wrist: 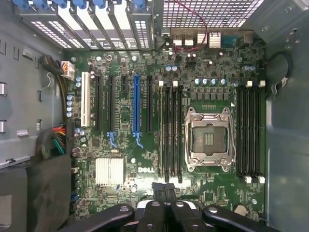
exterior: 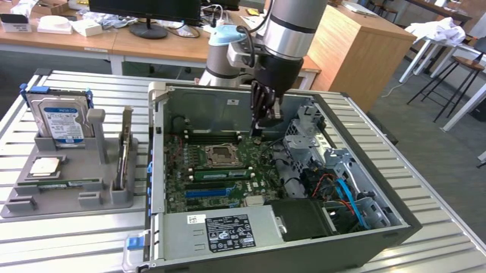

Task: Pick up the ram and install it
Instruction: 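Press down the ram until it locks into place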

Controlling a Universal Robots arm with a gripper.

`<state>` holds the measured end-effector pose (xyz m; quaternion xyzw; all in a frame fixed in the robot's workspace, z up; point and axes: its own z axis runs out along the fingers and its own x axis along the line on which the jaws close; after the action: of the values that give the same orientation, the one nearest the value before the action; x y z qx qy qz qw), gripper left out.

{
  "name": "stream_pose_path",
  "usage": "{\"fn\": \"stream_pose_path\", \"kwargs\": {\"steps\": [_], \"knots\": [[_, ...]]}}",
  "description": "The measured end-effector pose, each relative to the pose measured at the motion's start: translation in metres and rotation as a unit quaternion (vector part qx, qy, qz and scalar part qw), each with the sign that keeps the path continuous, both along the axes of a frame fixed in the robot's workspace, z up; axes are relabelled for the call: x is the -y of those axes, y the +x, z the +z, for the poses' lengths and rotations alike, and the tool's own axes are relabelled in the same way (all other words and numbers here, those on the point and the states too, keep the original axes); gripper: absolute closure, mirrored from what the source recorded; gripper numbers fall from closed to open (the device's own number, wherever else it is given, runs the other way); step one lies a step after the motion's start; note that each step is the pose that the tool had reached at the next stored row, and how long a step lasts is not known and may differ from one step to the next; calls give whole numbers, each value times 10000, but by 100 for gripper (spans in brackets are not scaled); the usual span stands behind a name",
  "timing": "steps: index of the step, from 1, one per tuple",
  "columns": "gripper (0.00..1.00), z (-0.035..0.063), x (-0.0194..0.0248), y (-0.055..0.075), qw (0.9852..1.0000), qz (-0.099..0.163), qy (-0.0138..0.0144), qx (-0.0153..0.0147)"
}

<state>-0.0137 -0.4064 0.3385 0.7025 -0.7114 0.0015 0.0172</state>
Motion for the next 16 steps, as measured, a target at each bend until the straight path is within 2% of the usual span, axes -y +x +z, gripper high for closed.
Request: {"fn": "stream_pose_path", "kwargs": {"steps": [16], "knots": [[90,-218,0,0,10000,0,1,0]]}}
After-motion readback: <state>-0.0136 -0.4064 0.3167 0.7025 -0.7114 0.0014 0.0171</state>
